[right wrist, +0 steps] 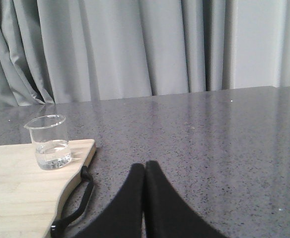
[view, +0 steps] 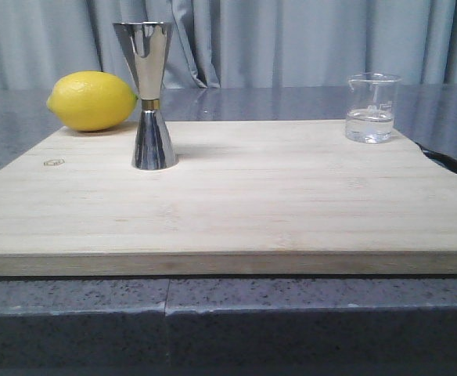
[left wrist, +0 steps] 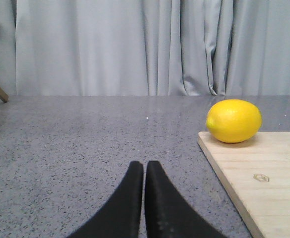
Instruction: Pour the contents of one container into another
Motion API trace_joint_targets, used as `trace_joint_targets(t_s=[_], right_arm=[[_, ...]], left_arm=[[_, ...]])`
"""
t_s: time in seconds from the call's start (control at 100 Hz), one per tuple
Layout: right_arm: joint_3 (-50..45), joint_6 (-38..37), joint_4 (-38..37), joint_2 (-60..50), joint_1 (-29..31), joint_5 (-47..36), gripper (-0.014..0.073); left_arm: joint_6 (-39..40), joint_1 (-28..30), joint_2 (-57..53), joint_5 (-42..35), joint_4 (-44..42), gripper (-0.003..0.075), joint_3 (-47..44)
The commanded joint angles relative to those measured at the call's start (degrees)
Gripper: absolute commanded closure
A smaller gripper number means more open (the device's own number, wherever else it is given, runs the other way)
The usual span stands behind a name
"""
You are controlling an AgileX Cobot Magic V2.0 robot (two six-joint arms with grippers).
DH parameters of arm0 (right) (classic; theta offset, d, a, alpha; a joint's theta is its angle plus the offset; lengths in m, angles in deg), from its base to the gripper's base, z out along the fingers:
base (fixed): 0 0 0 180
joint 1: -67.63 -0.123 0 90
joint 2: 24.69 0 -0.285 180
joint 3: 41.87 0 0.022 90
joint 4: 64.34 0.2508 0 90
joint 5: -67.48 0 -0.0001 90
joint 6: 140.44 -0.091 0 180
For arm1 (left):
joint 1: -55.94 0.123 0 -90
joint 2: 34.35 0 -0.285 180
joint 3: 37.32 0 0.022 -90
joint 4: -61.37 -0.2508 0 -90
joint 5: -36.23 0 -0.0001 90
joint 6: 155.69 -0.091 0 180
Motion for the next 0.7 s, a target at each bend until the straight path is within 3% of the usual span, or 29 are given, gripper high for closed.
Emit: trace_joint_targets(t_s=[0.0, 0.16, 0.33, 0.48, 0.69], right_arm=[[-0.7, 0.19, -0.22, -1.23, 0.24, -4.73, 0.0665], [5.4, 0.19, 0.14, -1.11, 0.24, 4.25, 0.0665], [15.08, 0.31, -1.36, 1.92, 0.24, 15.46, 0.0665], [23.95, 6.81, -1.92, 7.11, 0.24, 23.62, 0.0665], [31.32, 7.96, -1.82, 13.09, 0.24, 24.88, 0.0665]], left_arm=[[0.32, 0.04, -1.38, -5.31, 3.3, 0.0739, 1.13], [0.32, 0.04, -1.11, -3.77, 4.72, 0.0739, 5.97], [0.32, 0.04, 3.29, 2.95, 4.59, 0.0739, 14.71], [0.32, 0.04, 10.52, 8.99, 1.21, 0.0739, 23.38], [0.32, 0.04, 18.68, 10.56, 0.8, 0.0739, 30.14]])
